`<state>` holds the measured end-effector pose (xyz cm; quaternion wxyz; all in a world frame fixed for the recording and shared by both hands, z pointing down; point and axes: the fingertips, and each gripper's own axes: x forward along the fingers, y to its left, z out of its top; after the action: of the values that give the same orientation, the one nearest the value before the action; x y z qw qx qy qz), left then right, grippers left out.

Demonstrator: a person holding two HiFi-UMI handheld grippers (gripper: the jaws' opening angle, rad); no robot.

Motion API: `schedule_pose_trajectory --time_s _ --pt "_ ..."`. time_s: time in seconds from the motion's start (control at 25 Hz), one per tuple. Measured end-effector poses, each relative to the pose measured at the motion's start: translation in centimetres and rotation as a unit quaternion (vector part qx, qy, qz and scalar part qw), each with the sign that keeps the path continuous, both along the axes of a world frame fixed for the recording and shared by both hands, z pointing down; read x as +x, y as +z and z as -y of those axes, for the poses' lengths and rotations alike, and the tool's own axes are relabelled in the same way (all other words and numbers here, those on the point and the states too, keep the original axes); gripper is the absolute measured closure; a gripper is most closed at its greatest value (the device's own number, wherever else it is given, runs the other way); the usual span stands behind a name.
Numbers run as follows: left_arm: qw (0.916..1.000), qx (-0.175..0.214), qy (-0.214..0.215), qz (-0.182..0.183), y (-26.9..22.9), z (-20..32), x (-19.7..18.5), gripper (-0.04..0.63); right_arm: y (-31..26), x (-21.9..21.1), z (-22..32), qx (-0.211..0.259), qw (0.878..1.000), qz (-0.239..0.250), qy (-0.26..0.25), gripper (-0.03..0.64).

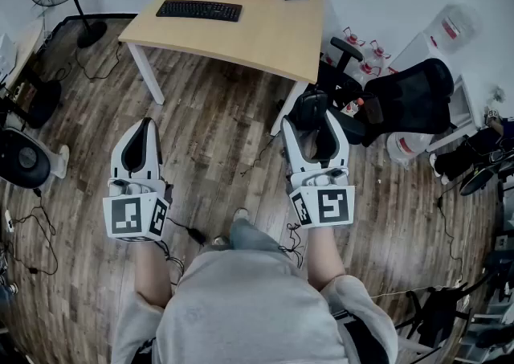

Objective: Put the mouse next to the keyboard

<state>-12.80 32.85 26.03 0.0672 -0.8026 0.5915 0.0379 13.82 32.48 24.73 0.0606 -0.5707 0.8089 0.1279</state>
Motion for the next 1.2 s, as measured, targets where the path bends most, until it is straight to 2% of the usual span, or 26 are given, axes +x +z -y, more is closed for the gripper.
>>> schedule_pose_trajectory --time_s 0.68,0.8,1.0,1.2 --pt "1.0 -0.001 0.004 0.0 -0.1 1.1 0.6 0.584 -0.2 0.0 1.4 0.003 1.0 0.001 -0.002 0.365" --pt "1.0 -0.001 0.003 0.001 -0.1 2.0 0.8 0.584 -0.1 0.2 2.4 0.001 1.0 0.002 -0.006 0.365" --pt "1.0 0.001 0.0 0.001 0.0 4.3 1.4 0.584 -0.3 0.8 4.6 0.002 0.999 0.036 -0.025 0.365" --pt "1.0 0.007 -0.004 -0.001 -0.5 7.1 2.1 0.584 -0.5 1.3 7.9 0.004 1.0 0.018 -0.02 0.365"
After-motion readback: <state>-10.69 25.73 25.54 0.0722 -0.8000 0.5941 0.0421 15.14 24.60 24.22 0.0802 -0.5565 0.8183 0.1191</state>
